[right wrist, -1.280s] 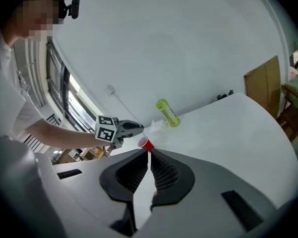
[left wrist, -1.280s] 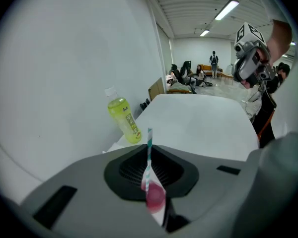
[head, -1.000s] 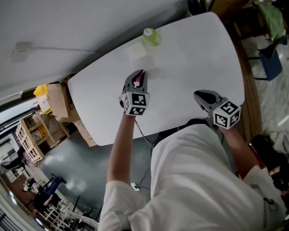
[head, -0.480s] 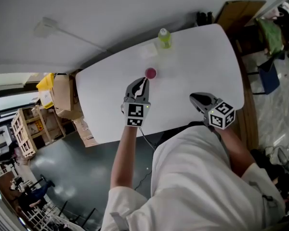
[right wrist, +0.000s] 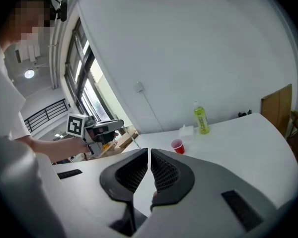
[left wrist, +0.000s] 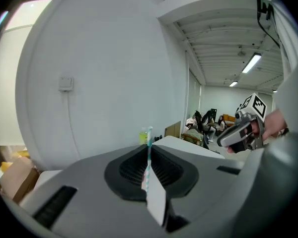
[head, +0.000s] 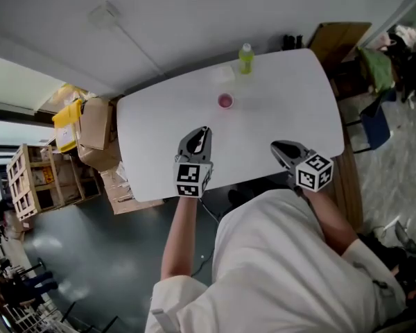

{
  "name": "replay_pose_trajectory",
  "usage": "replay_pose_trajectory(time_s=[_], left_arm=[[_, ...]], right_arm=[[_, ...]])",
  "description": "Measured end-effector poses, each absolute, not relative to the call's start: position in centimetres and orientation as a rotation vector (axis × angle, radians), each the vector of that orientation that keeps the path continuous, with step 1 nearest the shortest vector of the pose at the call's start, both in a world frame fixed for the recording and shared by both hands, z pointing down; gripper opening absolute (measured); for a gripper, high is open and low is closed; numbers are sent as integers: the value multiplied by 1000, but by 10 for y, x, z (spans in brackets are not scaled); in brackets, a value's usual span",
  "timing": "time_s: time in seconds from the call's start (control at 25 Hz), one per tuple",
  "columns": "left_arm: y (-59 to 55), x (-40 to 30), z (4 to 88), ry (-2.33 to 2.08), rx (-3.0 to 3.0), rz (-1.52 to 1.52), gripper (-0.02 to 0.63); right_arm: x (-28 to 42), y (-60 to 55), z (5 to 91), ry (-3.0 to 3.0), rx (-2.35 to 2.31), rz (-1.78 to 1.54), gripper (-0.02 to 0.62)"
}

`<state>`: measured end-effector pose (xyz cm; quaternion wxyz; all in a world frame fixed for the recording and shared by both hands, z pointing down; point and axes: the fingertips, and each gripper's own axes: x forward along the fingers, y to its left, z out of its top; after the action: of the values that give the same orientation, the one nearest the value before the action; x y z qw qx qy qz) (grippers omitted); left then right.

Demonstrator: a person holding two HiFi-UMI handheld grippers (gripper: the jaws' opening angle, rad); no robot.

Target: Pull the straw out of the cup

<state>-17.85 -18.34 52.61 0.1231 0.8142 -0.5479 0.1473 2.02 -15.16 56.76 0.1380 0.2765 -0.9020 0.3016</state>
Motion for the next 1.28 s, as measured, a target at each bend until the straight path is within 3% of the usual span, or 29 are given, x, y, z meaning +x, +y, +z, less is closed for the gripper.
replay_pose_trajectory(time_s=[0.56,1.28], left_arm=[[-39,-224,493,-1652,2285,195,21],[15,-168,468,-1640,2244,99,21]], right_arm=[[42,-55,525,-2644,1005,717,44],[74,-46,509,-2710,936,573,40]])
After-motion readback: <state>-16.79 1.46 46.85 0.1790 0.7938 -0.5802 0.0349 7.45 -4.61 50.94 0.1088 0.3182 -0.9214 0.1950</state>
